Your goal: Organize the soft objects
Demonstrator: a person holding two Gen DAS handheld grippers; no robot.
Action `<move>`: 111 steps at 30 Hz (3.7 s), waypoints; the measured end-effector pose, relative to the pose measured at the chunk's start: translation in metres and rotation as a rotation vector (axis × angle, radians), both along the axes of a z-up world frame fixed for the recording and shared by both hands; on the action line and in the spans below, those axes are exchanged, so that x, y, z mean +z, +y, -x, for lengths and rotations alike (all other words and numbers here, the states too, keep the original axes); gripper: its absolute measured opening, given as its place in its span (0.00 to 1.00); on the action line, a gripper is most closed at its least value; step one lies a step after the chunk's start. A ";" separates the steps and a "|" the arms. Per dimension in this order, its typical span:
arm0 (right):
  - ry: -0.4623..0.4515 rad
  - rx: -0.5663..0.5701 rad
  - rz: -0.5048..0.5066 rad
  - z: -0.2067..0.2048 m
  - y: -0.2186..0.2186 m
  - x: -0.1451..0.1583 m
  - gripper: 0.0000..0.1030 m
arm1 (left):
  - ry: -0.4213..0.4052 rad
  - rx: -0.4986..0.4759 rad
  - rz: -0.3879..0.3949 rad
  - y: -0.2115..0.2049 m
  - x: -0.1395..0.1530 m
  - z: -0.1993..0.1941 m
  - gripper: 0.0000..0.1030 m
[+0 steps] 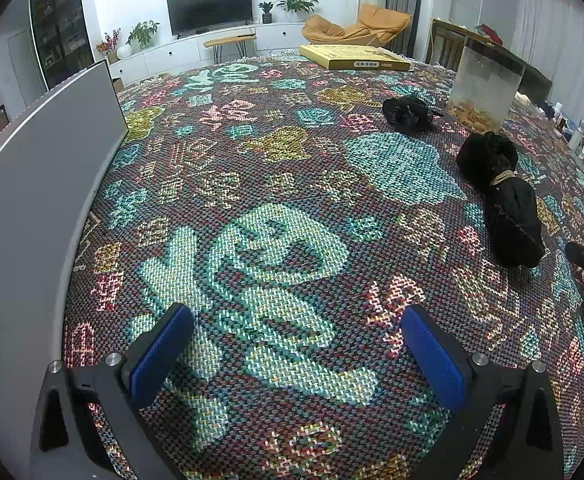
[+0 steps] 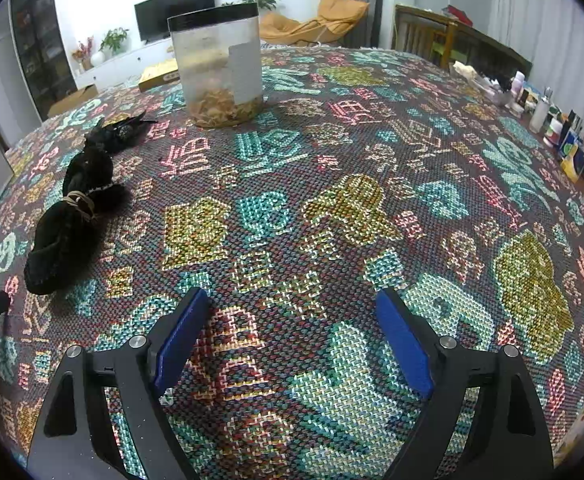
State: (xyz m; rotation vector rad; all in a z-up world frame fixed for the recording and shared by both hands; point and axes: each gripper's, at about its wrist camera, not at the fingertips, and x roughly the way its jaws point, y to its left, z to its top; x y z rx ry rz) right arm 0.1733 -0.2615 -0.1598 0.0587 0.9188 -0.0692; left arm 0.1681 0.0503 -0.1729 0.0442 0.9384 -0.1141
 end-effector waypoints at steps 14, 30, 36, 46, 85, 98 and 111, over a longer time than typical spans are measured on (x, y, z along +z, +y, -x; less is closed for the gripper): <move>0.090 -0.008 -0.015 -0.009 0.006 0.003 0.94 | 0.000 0.000 -0.001 0.001 0.000 -0.001 1.00; 0.059 0.229 -0.154 -0.044 0.117 0.011 0.25 | 0.000 0.000 0.000 0.001 0.000 0.000 1.00; 0.048 0.195 -0.077 -0.017 0.046 0.019 0.25 | 0.000 0.000 -0.002 0.000 -0.001 -0.001 1.00; 0.059 0.102 -0.095 -0.124 -0.059 0.020 0.26 | 0.000 0.002 -0.004 0.000 -0.001 -0.003 1.00; 0.005 -0.079 0.011 -0.043 -0.079 0.001 0.86 | 0.000 0.001 -0.003 -0.001 -0.001 0.000 1.00; 0.004 -0.079 0.016 -0.040 -0.076 0.001 0.86 | 0.000 0.001 -0.003 -0.001 -0.001 0.000 1.00; 0.004 -0.079 0.017 -0.041 -0.075 0.001 0.86 | 0.000 0.001 -0.003 -0.001 0.000 0.000 1.00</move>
